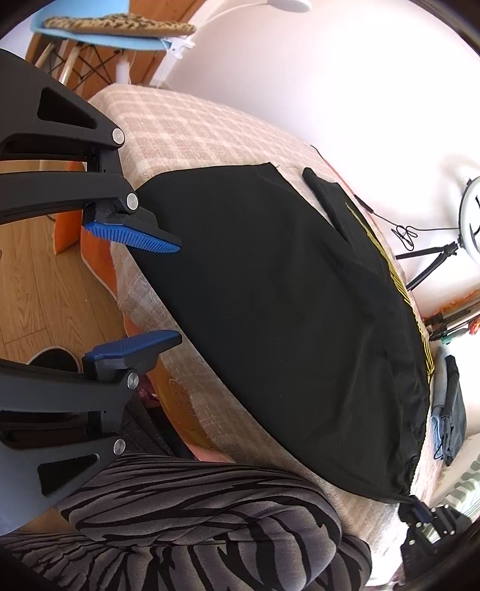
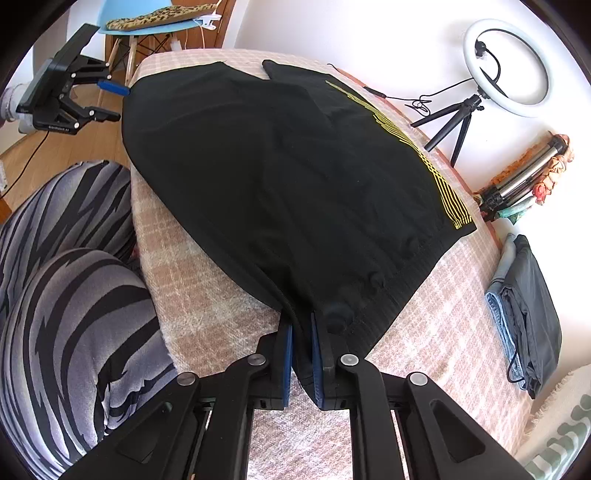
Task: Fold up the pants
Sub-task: 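Grasp the black pants' leg hems with the right and left grippers, then lift the hems with both grippers and fold them over toward the waistband, then release, then grasp the pants' folded end with the right gripper and fold it over the rest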
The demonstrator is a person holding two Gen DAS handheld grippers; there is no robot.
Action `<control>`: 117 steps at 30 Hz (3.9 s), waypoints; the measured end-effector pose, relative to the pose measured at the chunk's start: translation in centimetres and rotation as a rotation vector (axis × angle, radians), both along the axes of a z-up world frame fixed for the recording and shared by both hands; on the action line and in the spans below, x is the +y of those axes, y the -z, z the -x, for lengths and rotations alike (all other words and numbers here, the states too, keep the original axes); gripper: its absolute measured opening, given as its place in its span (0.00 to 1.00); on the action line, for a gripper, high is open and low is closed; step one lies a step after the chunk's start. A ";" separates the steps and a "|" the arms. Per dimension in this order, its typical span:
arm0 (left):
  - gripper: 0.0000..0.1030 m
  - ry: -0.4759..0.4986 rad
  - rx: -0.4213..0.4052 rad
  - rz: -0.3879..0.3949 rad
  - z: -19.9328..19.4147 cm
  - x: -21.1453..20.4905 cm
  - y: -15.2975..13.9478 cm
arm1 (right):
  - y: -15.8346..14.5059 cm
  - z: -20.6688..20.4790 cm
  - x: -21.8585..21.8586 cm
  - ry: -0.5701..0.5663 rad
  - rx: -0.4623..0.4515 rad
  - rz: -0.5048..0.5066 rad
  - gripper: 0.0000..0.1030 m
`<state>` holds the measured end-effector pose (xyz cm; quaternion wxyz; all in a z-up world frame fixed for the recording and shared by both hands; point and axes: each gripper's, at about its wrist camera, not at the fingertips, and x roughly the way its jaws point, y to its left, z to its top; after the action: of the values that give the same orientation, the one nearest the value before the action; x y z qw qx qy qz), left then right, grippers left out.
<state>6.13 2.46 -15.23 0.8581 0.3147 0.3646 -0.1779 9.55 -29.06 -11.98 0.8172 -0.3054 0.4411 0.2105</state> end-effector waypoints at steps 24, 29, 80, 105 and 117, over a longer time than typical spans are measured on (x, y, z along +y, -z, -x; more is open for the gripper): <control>0.00 -0.117 -0.117 0.239 -4.2 1.3 -6.1 | -3.6 -0.9 -1.2 0.108 -0.135 -0.098 0.00; 0.00 -0.173 -0.155 0.344 -6.4 1.8 -8.3 | -4.8 -2.1 -1.3 0.136 -0.171 -0.114 0.00; 0.00 -0.337 -0.076 0.205 -38.9 -7.6 -4.5 | 2.5 -34.8 -7.7 0.474 -0.040 -0.136 0.00; 0.33 -0.436 -0.129 0.240 -33.7 3.8 -9.2 | 3.2 -36.5 -8.5 0.594 -0.041 -0.087 0.24; 0.37 -0.299 -0.008 0.303 -23.6 2.9 -5.7 | -3.4 -26.3 -7.2 0.426 -0.105 -0.219 0.55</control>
<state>29.71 5.35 -9.48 0.9139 0.1251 0.3729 -0.1002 35.84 -36.28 -8.58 0.8931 -0.1257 0.4272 0.0638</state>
